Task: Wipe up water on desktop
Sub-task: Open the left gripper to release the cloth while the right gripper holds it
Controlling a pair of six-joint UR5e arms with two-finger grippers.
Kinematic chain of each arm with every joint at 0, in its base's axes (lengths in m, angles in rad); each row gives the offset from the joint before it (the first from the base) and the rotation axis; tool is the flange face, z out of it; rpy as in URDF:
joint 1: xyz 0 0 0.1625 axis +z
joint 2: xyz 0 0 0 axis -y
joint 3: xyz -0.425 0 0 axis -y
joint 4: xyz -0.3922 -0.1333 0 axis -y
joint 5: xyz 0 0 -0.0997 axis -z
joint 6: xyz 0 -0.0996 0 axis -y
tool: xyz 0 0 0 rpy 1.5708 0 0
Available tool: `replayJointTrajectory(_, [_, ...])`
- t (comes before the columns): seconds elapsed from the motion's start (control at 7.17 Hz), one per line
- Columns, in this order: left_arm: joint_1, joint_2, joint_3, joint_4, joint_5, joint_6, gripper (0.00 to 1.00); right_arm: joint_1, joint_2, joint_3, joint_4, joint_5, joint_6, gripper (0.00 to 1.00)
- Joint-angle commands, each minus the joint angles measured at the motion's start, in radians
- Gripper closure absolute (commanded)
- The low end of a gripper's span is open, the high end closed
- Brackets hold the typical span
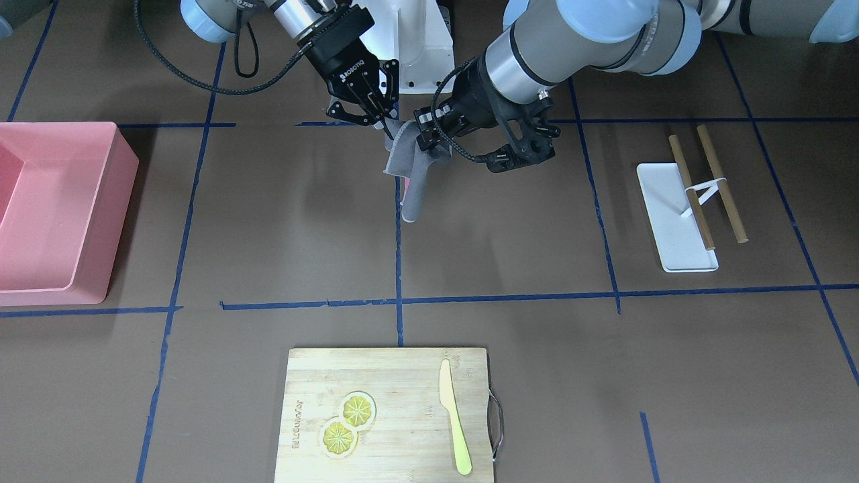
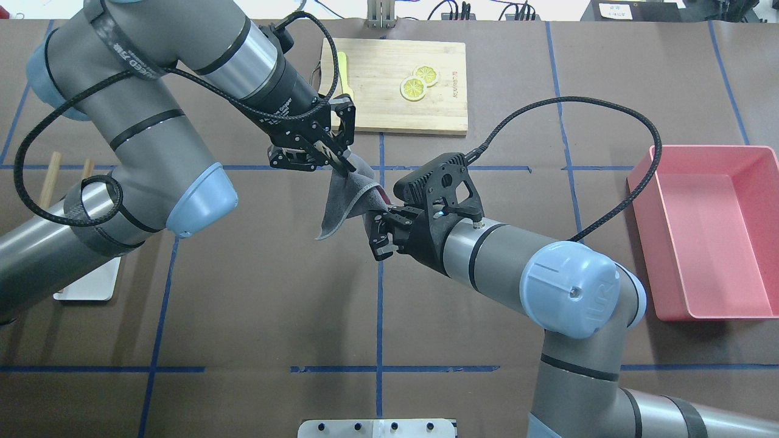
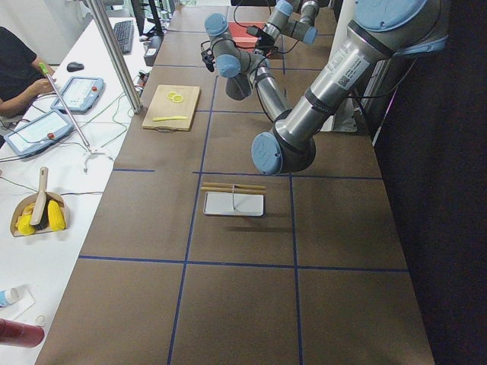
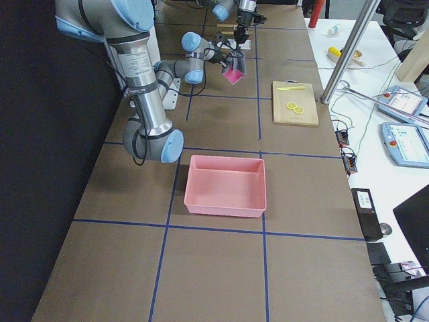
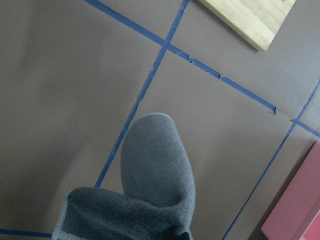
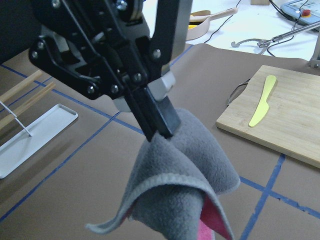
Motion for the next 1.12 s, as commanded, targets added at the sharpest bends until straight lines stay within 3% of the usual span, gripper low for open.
replayJointTrajectory(0.0, [-0.001,0.047,-0.008,-0.119,0.011,0.011,0.0,0.002,-0.001,0.007,-0.001,0.004,0.0,1.0])
replayJointTrajectory(0.42, [-0.101,0.096,-0.014,-0.108,0.003,0.058,0.0,0.014,-0.008,0.031,-0.048,0.01,0.0,1.0])
replayJointTrajectory(0.7, [-0.194,0.183,-0.047,-0.099,0.006,0.256,0.0,0.015,-0.008,0.138,-0.32,0.01,-0.001,1.0])
replayJointTrajectory(0.98, [-0.296,0.225,-0.06,-0.091,0.026,0.399,0.0,0.037,-0.008,0.189,-0.468,0.011,-0.002,1.0])
